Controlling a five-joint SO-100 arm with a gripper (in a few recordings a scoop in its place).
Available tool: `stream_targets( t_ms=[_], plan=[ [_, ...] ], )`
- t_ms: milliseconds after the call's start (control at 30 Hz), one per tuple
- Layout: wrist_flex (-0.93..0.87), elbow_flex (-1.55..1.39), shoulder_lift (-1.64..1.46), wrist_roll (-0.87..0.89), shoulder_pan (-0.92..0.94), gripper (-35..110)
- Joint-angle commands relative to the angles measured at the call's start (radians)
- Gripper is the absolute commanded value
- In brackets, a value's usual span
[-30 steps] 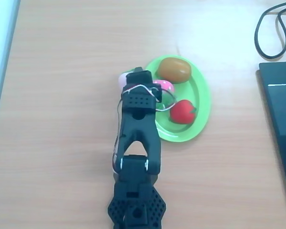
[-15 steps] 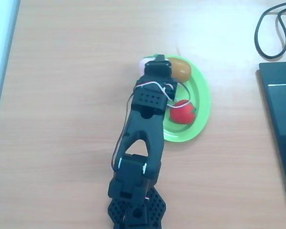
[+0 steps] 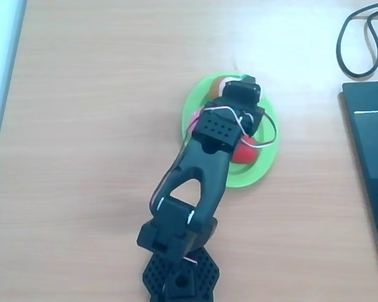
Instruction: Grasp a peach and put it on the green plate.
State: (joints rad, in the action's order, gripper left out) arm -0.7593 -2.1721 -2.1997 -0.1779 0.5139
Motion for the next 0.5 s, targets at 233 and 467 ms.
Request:
stream_targets(
  t_ms=[233, 467],
  plan=[
    [-0.006, 0.057, 0.071, -0.011, 0.104, 17],
    [-0.006, 0.055, 0.164, 0.006, 0.147, 17]
  ],
)
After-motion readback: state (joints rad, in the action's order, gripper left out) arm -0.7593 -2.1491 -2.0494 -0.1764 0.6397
